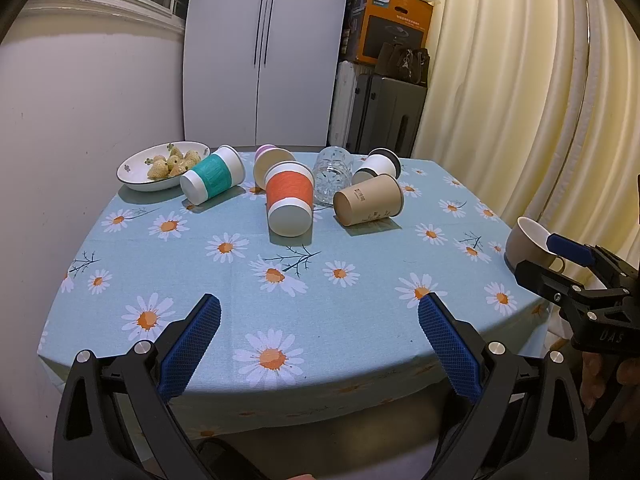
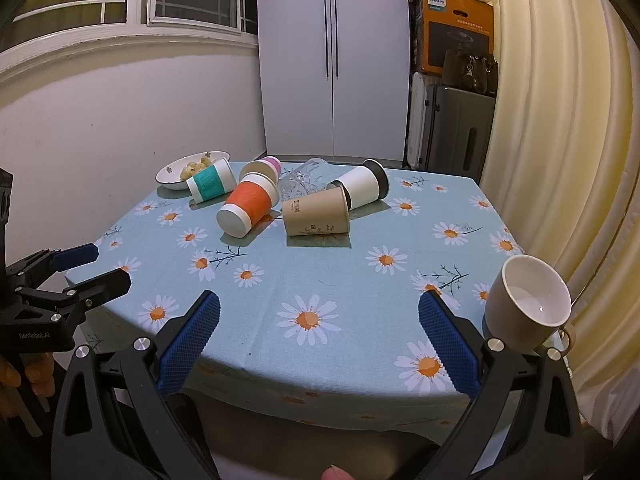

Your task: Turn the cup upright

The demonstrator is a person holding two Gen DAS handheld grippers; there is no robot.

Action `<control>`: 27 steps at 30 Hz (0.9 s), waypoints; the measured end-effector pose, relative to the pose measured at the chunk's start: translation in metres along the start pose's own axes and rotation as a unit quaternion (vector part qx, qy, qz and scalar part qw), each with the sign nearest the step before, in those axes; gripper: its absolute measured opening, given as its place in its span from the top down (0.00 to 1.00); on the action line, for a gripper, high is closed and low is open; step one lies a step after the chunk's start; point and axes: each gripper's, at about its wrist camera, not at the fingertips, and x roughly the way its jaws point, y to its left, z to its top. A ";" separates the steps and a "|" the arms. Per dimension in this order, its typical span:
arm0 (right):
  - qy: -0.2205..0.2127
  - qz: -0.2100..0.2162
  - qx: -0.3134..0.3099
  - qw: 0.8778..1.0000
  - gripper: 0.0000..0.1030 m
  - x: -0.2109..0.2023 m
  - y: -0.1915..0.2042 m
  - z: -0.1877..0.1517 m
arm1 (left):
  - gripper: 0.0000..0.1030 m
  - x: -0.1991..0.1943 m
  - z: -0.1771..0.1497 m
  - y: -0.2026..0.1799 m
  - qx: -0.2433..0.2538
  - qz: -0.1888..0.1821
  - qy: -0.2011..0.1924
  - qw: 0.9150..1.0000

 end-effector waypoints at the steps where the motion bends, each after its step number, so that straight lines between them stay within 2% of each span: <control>1: 0.000 0.001 0.001 1.000 0.04 0.000 0.000 0.000 | 0.06 0.000 0.000 0.000 0.000 0.000 0.000 1.000; 27: 0.005 0.001 0.000 1.000 0.04 0.001 0.000 -0.001 | 0.06 0.000 0.000 -0.002 0.005 0.000 0.002 1.000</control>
